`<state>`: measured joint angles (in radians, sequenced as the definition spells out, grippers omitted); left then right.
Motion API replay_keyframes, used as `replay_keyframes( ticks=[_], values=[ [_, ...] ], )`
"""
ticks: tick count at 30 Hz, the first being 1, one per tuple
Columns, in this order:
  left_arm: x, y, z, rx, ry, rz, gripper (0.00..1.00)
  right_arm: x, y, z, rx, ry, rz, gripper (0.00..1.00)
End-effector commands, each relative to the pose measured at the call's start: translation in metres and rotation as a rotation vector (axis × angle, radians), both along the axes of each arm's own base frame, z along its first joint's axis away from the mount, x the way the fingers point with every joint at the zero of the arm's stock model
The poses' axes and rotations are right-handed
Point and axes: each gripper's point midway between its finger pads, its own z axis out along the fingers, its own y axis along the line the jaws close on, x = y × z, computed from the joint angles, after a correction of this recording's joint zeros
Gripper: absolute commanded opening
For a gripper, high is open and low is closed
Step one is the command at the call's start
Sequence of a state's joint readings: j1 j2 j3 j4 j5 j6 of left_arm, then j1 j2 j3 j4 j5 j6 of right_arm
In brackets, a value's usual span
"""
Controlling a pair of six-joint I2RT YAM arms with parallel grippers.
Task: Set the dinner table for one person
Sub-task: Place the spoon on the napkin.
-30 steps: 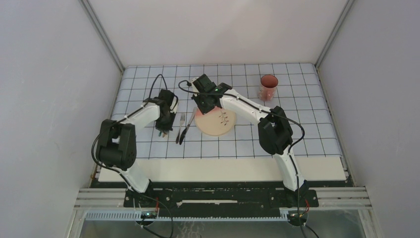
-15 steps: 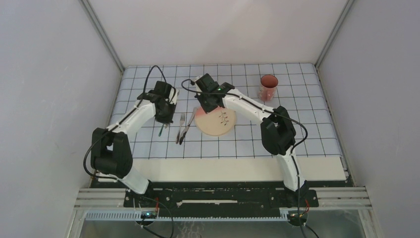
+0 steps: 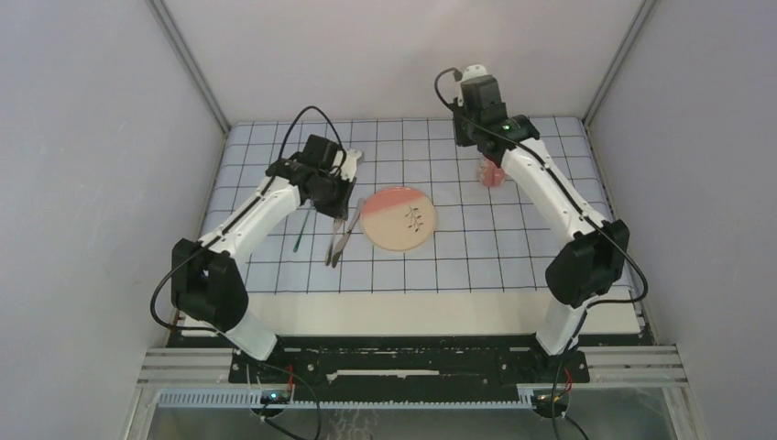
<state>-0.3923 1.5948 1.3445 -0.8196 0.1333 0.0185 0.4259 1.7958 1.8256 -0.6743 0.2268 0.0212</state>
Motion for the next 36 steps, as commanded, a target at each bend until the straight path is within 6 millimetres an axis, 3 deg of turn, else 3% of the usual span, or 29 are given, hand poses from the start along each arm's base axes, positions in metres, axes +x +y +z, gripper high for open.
replay_keyframes(
  ticks=[1,10,17,26,29,36],
  values=[
    [0.0,-0.052,0.054,-0.185,-0.054,-0.166,0.0,0.002,-0.042,0.028,-0.014,-0.092,-0.11,0.18],
    [-0.011,-0.135,0.069,-0.158,-0.089,-0.425,0.0,-0.02,-0.095,0.035,-0.094,-0.163,-0.208,0.18],
    [0.005,-0.191,0.047,-0.192,0.013,-0.454,0.0,-0.04,-0.127,0.049,-0.093,-0.179,-0.257,0.18],
    [-0.002,-0.249,0.002,-0.214,0.109,-0.493,0.0,-0.079,-0.179,0.066,-0.099,-0.213,-0.345,0.18],
    [-0.005,-0.267,-0.007,-0.245,0.127,-0.474,0.0,-0.091,-0.186,0.069,-0.093,-0.216,-0.356,0.18],
    [-0.032,-0.297,-0.018,-0.276,0.164,-0.517,0.0,-0.107,-0.174,0.055,-0.029,-0.173,-0.302,0.19]
  ],
)
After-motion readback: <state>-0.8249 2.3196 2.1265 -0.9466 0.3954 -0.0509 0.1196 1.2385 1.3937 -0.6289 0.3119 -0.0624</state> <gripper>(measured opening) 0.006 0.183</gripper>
